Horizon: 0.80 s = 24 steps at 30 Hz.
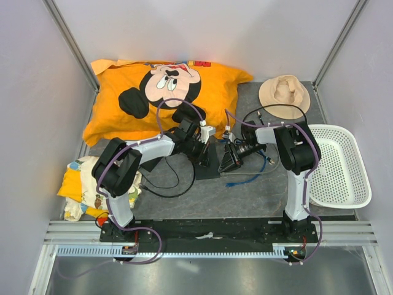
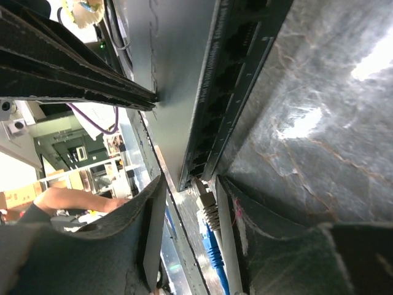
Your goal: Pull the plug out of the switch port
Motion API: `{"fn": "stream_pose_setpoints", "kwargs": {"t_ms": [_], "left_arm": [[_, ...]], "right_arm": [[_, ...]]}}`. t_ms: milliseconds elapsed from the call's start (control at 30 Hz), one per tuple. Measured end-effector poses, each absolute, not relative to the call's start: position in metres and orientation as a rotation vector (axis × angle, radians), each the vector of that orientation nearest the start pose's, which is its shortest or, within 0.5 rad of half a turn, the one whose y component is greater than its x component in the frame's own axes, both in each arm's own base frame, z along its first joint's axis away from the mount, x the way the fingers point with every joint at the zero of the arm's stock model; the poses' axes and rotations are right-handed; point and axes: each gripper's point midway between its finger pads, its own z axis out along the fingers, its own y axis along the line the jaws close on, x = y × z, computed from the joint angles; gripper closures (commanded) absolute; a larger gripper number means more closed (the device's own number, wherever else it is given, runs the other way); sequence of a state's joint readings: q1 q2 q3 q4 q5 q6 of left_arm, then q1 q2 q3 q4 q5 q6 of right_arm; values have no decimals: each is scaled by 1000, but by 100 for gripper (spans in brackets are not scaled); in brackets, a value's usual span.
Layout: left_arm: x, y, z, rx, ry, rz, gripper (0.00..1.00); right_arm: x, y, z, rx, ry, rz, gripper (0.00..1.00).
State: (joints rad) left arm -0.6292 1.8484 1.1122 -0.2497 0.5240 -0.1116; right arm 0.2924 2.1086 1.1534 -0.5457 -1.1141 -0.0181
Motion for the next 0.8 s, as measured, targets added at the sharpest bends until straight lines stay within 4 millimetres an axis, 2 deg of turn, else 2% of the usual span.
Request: {"fn": "stream_pose_setpoints", "kwargs": {"t_ms": [233, 400, 800], "left_arm": [[272, -313, 38, 880, 2480, -942, 99], [272, -313, 38, 882, 2479, -942, 98], [273, -314, 38, 884, 2473, -937, 99]], "right_arm": [[256, 241, 20, -547, 2693, 1747, 54], [256, 239, 18, -517, 2726, 1824, 55], [252, 234, 17, -576, 2731, 1824, 60]]}}
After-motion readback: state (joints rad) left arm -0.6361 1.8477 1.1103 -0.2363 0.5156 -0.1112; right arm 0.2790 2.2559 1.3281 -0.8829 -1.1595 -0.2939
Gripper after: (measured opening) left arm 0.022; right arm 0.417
